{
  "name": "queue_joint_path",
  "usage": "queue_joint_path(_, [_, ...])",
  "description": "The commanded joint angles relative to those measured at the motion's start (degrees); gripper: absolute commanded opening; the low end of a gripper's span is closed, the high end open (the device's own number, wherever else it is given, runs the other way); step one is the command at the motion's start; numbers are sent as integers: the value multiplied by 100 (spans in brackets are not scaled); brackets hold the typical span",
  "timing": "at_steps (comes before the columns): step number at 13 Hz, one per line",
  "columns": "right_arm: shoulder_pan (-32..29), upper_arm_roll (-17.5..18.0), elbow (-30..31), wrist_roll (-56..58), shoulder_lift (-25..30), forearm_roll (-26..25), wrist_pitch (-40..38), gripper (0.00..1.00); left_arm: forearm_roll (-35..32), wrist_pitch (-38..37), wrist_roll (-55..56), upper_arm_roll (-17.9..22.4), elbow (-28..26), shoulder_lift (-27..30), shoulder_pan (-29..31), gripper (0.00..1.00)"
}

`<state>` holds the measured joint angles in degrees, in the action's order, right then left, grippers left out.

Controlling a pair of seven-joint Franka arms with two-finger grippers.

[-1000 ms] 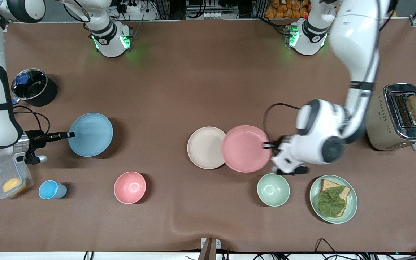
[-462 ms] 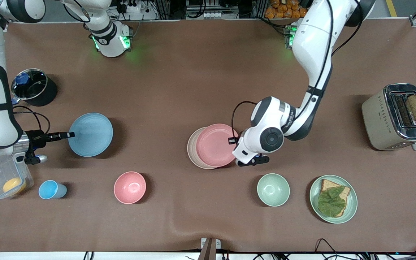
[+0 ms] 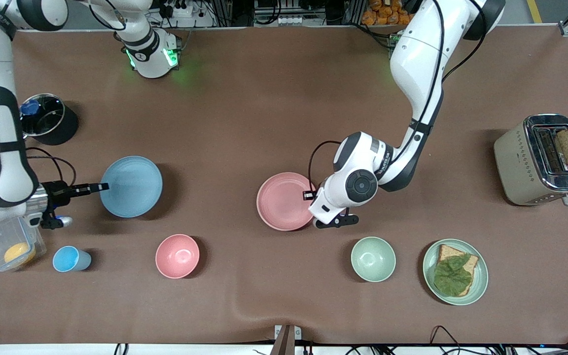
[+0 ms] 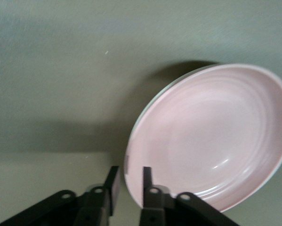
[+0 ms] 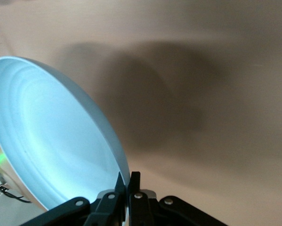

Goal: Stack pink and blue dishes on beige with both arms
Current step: 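Carry the blue plate toward the stack while the left gripper returns to rest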

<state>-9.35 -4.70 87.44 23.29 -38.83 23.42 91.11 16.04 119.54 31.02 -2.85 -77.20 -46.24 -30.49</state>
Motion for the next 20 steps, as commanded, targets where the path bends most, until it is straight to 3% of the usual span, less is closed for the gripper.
queue_joint_path(1, [538, -40, -192, -885, 95, 406, -243, 0, 14, -1, -26, 126, 12, 430, -45, 100])
queue_joint_path(5, [1715, -49, -315, -2378, 51, 1277, 71, 0, -1102, -422, -533, 276, -23, 1116, 482, 100])
queue_joint_path(8, [2725, -49, -316, -3513, 16, 1358, 1115, 0, -1156, -1142, -2050, 285, -23, 1441, 1253, 100])
queue_joint_path(12, [3904, -49, -316, -4805, -195, 1385, 2479, 0, -1305, -2187, -2775, 276, -23, 2152, 1801, 100])
queue_joint_path(15, [4248, -49, -316, -4940, -309, 1385, 2850, 0, -1218, -2804, -2873, 267, -101, 2951, 2230, 100])
queue_joint_path(18, [4293, -49, -298, -4887, -388, 1376, 2983, 1, -1182, -2787, -2891, 179, -759, 3804, 2680, 100])
queue_joint_path(19, [4293, -49, -298, -4887, -388, 1376, 2983, 6, -1200, -2779, -2882, 188, -970, 4102, 2741, 100])
queue_joint_path(20, [4293, -49, -298, -4904, -406, 1385, 2983, 34, -1165, -2666, -2821, 188, -1338, 4375, 2776, 100])
